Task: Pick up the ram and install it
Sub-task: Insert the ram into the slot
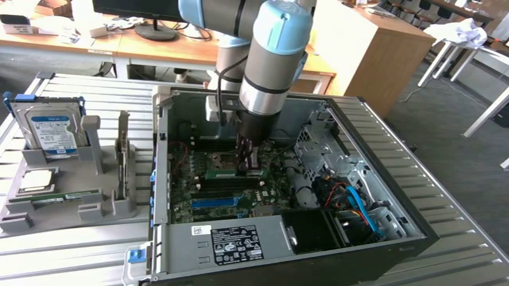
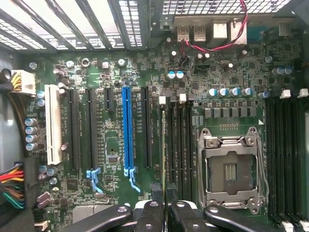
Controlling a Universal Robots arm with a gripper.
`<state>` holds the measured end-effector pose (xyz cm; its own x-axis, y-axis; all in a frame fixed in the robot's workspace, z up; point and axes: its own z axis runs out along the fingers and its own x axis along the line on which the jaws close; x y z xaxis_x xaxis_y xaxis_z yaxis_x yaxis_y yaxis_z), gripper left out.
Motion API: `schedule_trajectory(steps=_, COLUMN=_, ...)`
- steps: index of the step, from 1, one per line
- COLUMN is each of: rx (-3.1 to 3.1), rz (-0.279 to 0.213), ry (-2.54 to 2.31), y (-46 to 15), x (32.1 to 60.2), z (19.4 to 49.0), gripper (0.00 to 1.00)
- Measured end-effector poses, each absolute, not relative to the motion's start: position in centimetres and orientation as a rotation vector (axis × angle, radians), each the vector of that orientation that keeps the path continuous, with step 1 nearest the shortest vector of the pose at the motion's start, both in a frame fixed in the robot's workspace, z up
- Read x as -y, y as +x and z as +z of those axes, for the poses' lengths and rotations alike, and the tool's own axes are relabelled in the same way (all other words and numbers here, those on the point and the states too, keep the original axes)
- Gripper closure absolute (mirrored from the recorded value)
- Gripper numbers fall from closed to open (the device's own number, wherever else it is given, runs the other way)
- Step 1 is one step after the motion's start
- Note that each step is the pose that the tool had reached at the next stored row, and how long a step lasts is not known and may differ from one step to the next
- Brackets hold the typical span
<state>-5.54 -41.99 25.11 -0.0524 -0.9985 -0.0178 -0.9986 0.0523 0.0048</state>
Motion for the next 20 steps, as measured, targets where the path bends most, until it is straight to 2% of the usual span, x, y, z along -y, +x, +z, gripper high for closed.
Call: schedule_trajectory(steps=20, rx=-2.255, rz=0.024, ry=-2.174, y=-6.0, x=41.97, z=24.12, gripper=0.87)
